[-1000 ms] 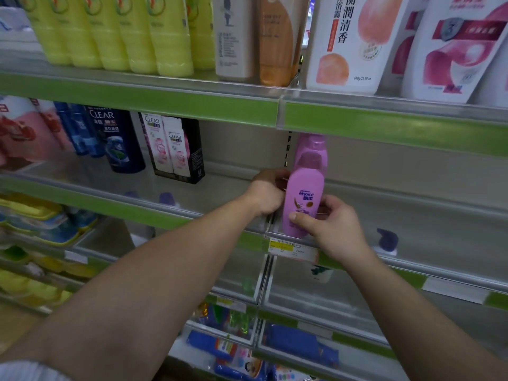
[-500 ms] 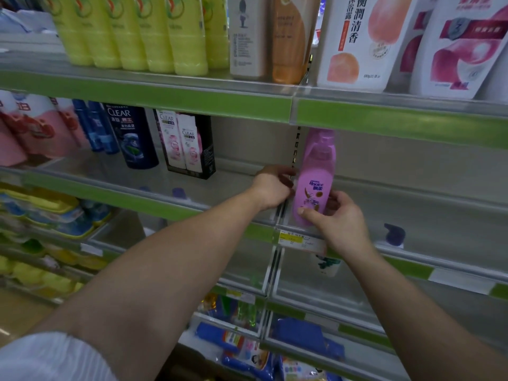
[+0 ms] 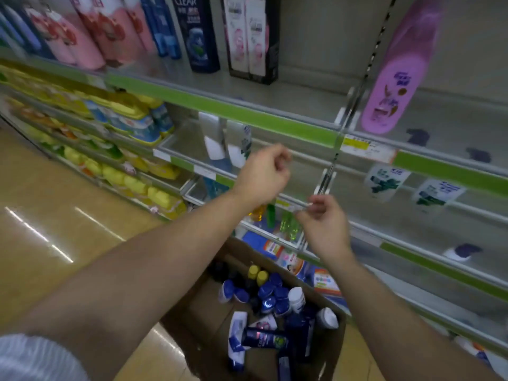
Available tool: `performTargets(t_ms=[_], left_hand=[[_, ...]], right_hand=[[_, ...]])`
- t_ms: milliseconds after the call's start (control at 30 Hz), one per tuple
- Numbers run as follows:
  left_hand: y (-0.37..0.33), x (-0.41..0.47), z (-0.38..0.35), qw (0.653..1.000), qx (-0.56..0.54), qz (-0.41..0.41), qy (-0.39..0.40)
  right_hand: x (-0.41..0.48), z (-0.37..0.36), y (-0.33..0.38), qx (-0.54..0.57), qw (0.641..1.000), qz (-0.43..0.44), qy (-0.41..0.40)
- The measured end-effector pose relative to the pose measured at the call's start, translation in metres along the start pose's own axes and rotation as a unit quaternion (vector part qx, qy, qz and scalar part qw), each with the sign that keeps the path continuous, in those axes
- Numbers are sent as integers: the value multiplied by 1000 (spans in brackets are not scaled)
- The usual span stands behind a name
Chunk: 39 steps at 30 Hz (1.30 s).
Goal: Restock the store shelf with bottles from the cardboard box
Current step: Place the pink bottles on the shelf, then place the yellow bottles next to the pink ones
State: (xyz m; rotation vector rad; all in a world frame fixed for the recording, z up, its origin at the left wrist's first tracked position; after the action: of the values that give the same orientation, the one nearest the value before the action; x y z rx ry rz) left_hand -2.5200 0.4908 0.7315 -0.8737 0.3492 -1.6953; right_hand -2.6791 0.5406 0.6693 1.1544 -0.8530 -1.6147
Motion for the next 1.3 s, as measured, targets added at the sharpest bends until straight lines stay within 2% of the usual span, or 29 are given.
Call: performTargets(t_ms=[167, 300, 433, 567, 767, 933, 1100, 1300], left_hand=[[83, -87, -7, 984, 31, 124, 123], [150, -131, -2, 962, 52, 207, 169], [200, -157, -1, 945, 37, 242, 217], [236, -171, -21, 937, 43, 222, 266], [259, -182, -73, 923, 57, 136, 354], [268, -182, -119, 896, 80, 79, 429], [275, -183, -151, 879, 81, 49, 468], [278, -180, -174, 862, 65, 40, 501]], right_hand=[[-8, -53, -57, -121, 985, -109, 52], [-14, -91, -89, -205, 965, -150, 66], [-13, -122, -111, -252, 949, -181, 63], [-7, -143, -145, -302, 925, -224, 60], [3, -153, -199, -332, 900, -278, 44], [20, -169, -232, -389, 876, -284, 25], [36, -189, -237, -392, 882, -262, 20], [46, -203, -242, -480, 839, -256, 16]])
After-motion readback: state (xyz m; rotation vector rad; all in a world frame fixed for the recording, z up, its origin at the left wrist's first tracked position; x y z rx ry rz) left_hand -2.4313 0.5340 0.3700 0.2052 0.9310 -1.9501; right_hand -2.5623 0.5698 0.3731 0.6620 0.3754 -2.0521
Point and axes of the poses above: each hand's wrist, its own x-axis towards the middle knuckle, its own z-axis out of the back of the hand, y = z × x, the point moved 2 cm from there along x, towards the middle knuckle, and after that the axes turned 12 degrees about -z, right-handed, at the moved point
